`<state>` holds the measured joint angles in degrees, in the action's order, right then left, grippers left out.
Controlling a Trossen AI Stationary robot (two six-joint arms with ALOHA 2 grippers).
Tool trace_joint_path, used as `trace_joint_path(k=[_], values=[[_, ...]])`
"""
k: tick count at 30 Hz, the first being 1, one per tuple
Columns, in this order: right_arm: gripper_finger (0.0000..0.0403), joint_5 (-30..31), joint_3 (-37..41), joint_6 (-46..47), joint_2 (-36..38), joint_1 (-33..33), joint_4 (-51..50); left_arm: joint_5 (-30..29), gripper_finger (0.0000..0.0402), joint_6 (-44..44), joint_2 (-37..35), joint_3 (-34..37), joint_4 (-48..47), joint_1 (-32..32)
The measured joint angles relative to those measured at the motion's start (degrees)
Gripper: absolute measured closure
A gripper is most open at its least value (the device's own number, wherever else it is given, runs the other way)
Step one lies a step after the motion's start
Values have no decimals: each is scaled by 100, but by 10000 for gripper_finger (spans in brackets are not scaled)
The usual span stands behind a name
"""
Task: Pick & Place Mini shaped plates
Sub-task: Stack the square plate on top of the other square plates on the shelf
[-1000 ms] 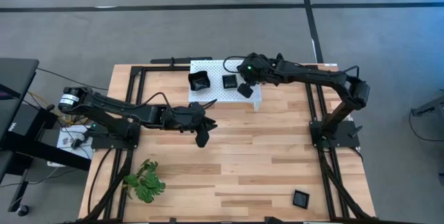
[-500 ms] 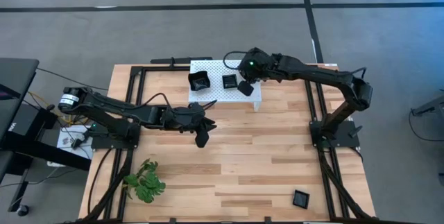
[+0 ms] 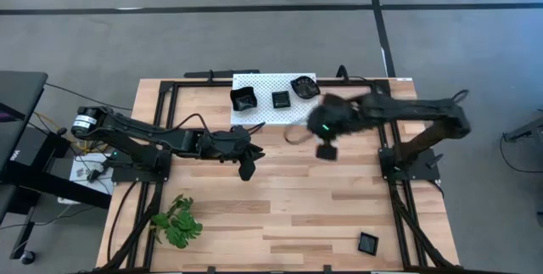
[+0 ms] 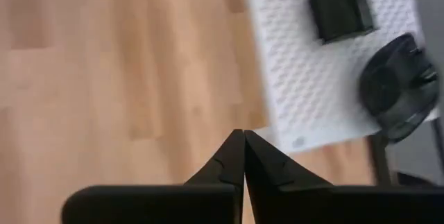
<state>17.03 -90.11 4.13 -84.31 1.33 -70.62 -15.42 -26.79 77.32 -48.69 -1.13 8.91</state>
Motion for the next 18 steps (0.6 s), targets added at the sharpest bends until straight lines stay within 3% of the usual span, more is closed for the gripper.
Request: trace_joint_path(k=[4,10,18], values=[[397,100,965,961,958,792,108,0,309,0,0,0,2,0],[381,-326,2762,3239,2108,2069,714,2,309,479,0,0,212,0],[342,-1819,3404,4636,2091,2851,952,68,309,875,0,0,1012,2]])
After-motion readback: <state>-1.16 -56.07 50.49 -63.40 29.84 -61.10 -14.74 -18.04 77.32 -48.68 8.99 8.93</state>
